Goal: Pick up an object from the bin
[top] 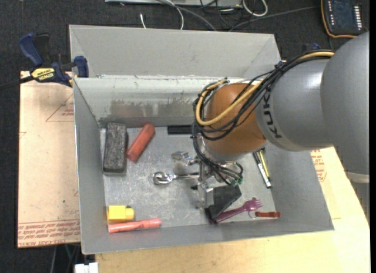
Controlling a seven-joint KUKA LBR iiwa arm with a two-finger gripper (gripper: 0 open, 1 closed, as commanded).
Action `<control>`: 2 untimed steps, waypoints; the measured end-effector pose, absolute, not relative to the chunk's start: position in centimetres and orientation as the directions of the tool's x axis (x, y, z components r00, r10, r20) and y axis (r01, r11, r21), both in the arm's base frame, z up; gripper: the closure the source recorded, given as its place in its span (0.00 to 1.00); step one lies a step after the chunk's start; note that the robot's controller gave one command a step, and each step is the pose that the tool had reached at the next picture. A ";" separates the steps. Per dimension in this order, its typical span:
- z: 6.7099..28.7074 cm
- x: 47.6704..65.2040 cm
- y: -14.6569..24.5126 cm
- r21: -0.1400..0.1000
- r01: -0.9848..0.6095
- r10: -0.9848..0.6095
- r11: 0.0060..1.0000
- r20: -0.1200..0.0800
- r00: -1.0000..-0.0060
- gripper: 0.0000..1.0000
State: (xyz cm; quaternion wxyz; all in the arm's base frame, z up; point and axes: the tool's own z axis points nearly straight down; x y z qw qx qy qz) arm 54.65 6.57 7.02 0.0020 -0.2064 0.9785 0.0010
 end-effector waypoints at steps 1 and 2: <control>7.7 50.8 5.7 0.001 -0.758 -0.758 0.652 -0.004 -0.652 0.00; 7.0 53.0 3.1 -0.002 -0.829 -0.829 0.559 -0.007 -0.559 0.00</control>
Offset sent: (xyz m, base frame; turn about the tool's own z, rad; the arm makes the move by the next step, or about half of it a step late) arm -0.0178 -0.0342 -0.0002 -0.5683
